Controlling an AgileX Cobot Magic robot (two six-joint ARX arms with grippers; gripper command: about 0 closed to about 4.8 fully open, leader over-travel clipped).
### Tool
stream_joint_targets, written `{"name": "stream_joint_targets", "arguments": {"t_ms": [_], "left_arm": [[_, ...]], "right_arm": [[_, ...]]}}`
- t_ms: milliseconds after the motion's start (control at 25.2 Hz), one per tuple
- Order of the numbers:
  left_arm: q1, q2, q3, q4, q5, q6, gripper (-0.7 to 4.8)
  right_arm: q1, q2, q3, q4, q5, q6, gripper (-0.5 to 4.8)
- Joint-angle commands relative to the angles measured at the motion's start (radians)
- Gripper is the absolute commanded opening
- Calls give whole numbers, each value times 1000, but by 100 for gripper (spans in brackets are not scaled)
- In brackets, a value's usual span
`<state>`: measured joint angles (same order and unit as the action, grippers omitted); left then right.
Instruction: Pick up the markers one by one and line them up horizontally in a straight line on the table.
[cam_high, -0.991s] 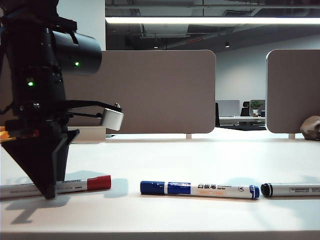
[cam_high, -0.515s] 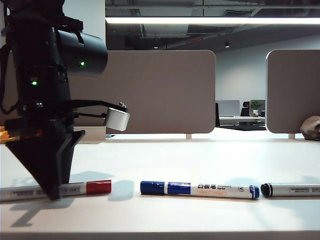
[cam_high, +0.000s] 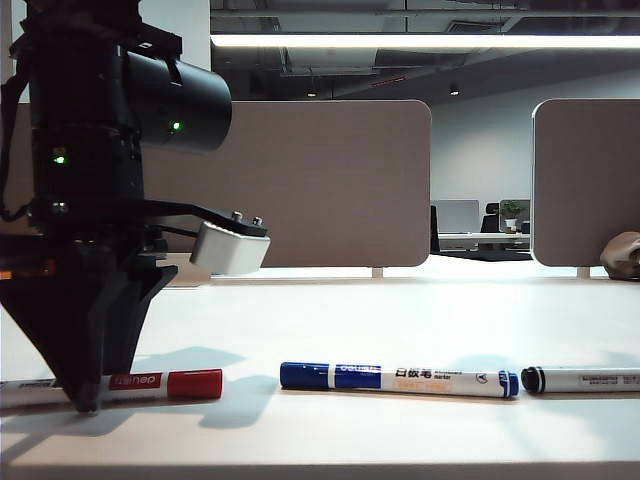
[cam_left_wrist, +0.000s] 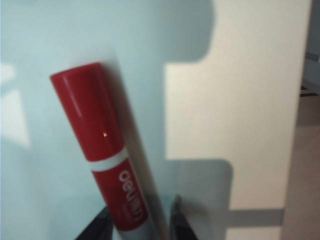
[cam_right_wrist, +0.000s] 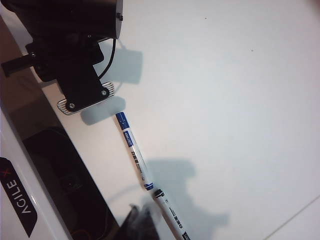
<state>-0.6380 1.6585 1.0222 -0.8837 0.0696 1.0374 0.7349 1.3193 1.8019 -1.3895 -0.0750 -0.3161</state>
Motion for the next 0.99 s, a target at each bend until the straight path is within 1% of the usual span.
{"name": "stream_joint_targets", "arguments": {"t_ms": [40,278,396,476,595,674,952,991], "left_arm": [[0,16,-13,18,-32,31,148],[0,16,-5,68,-41,36,148],[0,16,23,79,-57,16,147],[0,16,38,82,-53,1,147],[0,29,47,78,-35,0,147],[-2,45,47,78,-20,-2,147],[-27,54,47,85,-2,-2,146],[-32,54,47,85,-4,-2,104]], "right_arm": [[1,-5,2,4,-18,-4,-5],[1,-5,2,4,-18,-3,-5],[1,-5,2,4,-18,-3,-5],[1,-5,2,4,-18,-3,-5],[1,-5,2,3,-18,-3,-6],[1,-5,2,4,-37,-3,-6],[1,-5,2,3,-36,-3,-5],[1,-5,2,3,-36,-3,-5]]}}
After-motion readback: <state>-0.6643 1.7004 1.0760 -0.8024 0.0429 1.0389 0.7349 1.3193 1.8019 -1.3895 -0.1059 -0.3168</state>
